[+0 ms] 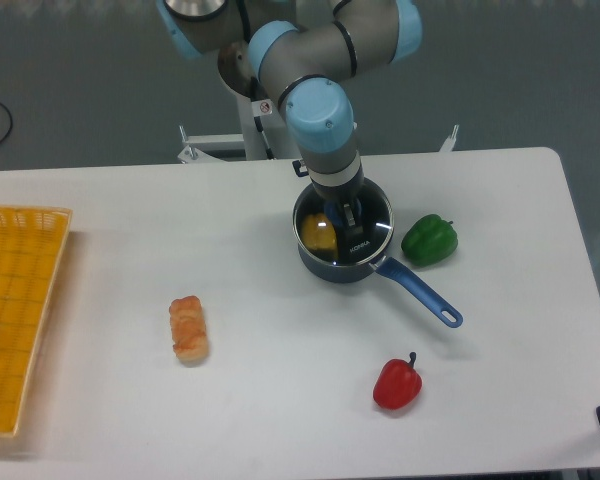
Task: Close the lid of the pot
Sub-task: 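Hold the lid on the saucepan and settle it flat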
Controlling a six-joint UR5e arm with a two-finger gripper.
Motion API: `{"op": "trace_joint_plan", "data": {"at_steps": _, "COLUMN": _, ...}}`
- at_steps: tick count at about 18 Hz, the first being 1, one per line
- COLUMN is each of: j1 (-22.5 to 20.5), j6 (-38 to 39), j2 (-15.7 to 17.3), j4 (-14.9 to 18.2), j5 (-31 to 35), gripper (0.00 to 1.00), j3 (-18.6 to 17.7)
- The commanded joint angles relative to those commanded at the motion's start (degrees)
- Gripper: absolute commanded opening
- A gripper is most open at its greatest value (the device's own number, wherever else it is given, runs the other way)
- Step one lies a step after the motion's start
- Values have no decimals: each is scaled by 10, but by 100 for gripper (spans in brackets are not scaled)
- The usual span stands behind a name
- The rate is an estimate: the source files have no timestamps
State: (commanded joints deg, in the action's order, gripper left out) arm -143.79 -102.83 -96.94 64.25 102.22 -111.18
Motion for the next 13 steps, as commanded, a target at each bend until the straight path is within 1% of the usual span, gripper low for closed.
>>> {"op": "trace_joint_plan", "data": {"at_steps": 3, "j1": 1, "j6": 0, "j2": 0, "j4": 0, "j5": 2, "gripper": 52, "j3": 0}}
{"op": "trace_joint_plan", "data": {"at_steps": 5, "j1": 1, "j6": -1, "j2": 0, "j4": 0, "j5": 2, "gripper": 55, "j3": 0}}
{"op": "trace_joint_plan", "data": {"at_steps": 9, "j1": 3, "j6": -1, "j2": -1, "j4": 0, "j5": 4, "gripper": 58, "j3": 1}}
{"op": "trace_joint_plan", "data": {"at_steps": 12, "j1": 3, "j6": -10, "j2": -1, "j4": 0, "j5": 4, "gripper": 69, "j3": 1}}
{"op": "trace_joint_plan", "data": {"at_steps": 13, "j1": 3, "j6": -13, "j2": -2, "j4": -1, "j5": 4, "gripper": 69, "j3": 1}}
